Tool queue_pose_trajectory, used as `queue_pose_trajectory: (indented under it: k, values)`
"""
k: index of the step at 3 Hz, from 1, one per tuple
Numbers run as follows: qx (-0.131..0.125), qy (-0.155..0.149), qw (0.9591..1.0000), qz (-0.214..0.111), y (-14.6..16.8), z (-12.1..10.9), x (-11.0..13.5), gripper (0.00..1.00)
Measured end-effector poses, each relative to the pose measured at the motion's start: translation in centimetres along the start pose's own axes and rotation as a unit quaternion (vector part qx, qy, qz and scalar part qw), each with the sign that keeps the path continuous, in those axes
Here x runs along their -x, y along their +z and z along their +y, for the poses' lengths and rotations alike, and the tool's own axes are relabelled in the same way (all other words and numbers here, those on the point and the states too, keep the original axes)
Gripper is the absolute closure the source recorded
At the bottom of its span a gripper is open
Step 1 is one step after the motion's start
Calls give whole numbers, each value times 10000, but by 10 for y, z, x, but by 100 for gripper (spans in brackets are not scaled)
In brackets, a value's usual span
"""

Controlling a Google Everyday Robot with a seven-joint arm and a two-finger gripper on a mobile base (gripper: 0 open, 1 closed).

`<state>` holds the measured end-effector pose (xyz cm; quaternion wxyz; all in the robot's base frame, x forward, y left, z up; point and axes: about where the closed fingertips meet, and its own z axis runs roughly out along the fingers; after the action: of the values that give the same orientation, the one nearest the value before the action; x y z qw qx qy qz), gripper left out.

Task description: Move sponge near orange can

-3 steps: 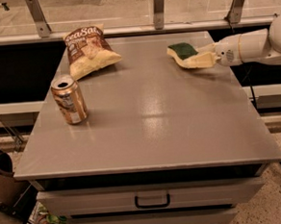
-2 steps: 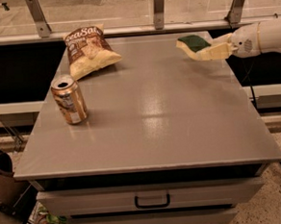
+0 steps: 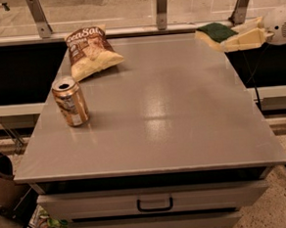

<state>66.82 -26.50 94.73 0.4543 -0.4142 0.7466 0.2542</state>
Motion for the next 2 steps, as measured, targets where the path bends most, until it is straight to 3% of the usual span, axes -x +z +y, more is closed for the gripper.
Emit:
queue_pose_trajectory:
  k: [2]
  values:
    - [298, -228, 9988, 311, -33, 73, 7, 100]
